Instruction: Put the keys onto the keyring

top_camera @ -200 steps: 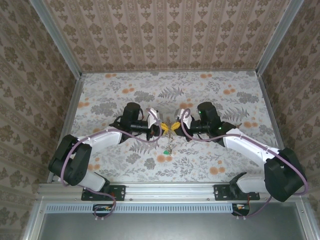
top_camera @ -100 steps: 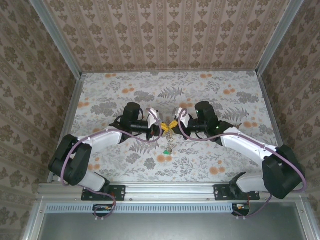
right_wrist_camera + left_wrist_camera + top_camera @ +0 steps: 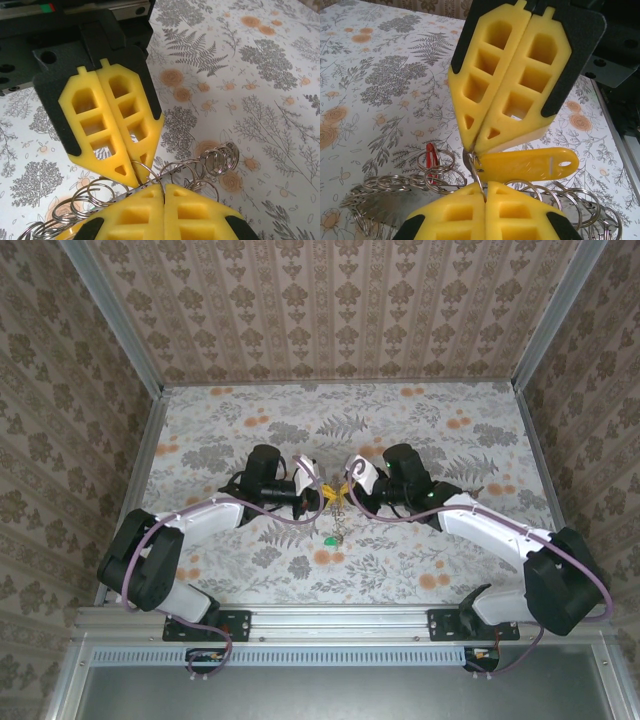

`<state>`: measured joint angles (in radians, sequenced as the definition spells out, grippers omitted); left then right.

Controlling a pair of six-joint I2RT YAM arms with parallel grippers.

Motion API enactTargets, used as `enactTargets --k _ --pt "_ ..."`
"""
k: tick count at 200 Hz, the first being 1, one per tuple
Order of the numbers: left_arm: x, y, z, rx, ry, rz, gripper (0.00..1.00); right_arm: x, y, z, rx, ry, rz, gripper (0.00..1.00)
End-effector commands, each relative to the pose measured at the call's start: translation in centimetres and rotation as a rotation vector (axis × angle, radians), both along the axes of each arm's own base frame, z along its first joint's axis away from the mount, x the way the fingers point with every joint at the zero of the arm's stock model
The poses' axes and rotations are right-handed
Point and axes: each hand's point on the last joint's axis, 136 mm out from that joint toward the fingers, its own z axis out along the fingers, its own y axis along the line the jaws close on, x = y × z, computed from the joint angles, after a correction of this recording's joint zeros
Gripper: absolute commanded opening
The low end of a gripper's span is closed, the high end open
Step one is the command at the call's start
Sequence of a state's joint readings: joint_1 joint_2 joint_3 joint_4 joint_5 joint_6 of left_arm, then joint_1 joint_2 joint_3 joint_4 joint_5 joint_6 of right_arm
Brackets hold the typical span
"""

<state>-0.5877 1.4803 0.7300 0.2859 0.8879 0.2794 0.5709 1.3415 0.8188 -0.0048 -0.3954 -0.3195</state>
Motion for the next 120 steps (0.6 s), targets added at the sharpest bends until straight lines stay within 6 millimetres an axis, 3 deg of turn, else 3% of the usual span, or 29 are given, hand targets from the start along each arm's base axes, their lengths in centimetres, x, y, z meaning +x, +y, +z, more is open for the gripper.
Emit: enactTargets --k 1,25,51,82,120 --pt "-0.6 -0.9 2.8 -0.078 -0.040 -0.073 0.00 1.7 -1.7 -1.1 -0.076 0.010 -0.114 0.00" --pt "-0.6 -0.8 2.7 -0.075 -0.041 -0.072 0.00 1.8 -1.8 -1.4 -0.064 0.048 -0.132 0.00" --pt "-0.5 -0.8 2.6 -0.073 -0.043 -0.069 0.00 1.7 -2.2 -2.0 -0.080 0.074 -0.136 0.13" --pt "-0.5 -0.8 2.7 -0.073 -0.048 -0.068 0.00 1.5 -3.1 -2.2 -0.098 0.070 -0.145 0.15" --pt "-0.5 -0.8 2.8 -0.073 -0.050 -0.066 0.00 1.1 -3.8 -1.3 -0.091 0.048 -0.133 0.26"
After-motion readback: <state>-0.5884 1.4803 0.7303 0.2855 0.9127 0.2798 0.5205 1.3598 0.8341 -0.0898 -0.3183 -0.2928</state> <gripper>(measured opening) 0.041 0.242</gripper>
